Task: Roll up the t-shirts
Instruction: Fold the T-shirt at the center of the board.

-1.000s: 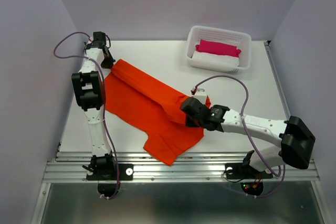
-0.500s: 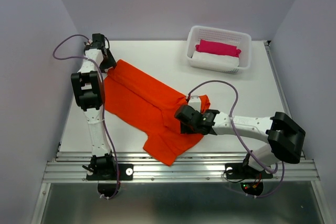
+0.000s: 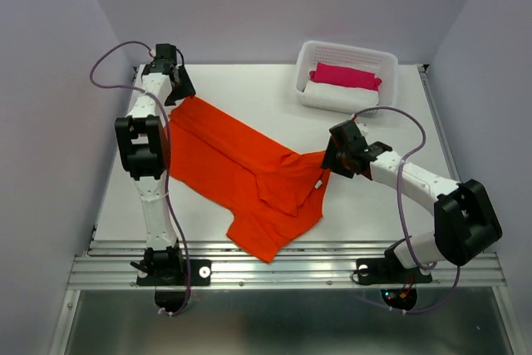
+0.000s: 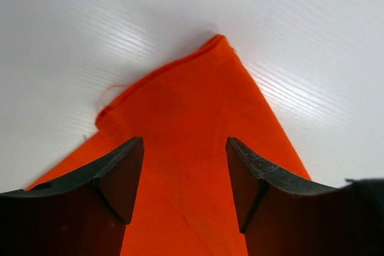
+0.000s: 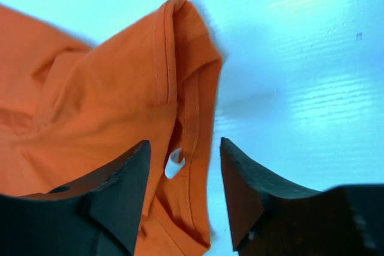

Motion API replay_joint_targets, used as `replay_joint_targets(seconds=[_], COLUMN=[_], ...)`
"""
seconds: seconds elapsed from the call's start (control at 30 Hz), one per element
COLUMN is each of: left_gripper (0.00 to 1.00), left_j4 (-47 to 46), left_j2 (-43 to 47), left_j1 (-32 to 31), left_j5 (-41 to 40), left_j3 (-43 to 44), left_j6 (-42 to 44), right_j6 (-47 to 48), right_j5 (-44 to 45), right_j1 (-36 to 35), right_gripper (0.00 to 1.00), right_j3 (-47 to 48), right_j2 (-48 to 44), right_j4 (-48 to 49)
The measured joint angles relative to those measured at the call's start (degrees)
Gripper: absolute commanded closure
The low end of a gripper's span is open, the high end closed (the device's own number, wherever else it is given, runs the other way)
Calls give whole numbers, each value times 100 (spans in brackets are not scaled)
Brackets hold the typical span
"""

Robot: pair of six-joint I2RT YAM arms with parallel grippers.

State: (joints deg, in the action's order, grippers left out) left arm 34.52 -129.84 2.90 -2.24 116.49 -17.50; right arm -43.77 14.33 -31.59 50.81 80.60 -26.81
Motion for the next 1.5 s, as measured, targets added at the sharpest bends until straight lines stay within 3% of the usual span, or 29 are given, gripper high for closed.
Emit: replay_joint_targets(seconds=[0.23,0.43,0.5,0.53,0.67,1.07,1.5], left_gripper=[32,32,32,32,32,32,32], left_j4=[-212,-232,-262,-271,-304,-356,-358], left_j2=[85,-9,-28,-42,-63,-278,-350], left_j1=[-557,-588,-546,-533,-498,-503,-503], left_j5=[138,282,323,332,343,393,415], left_j3=[-363,-494,-511,-514,-514,-514,-490], left_j6=[0,-20,-20,-20,-20,-39,-63], right_j6=[72,63,63,50,46,50,-387], right_j5=[-669,-883,-896,-905,-931,-1119,-861], right_j1=[409,501,501,501,501,468,-352], right_gripper=[48,61,71,85,99,99,99], right_j3=[118,127,127,127,125,-131,-590], right_j2=[437,767,846,901,903,151,-334], right_j4=[358,614,697,761,844,909,704])
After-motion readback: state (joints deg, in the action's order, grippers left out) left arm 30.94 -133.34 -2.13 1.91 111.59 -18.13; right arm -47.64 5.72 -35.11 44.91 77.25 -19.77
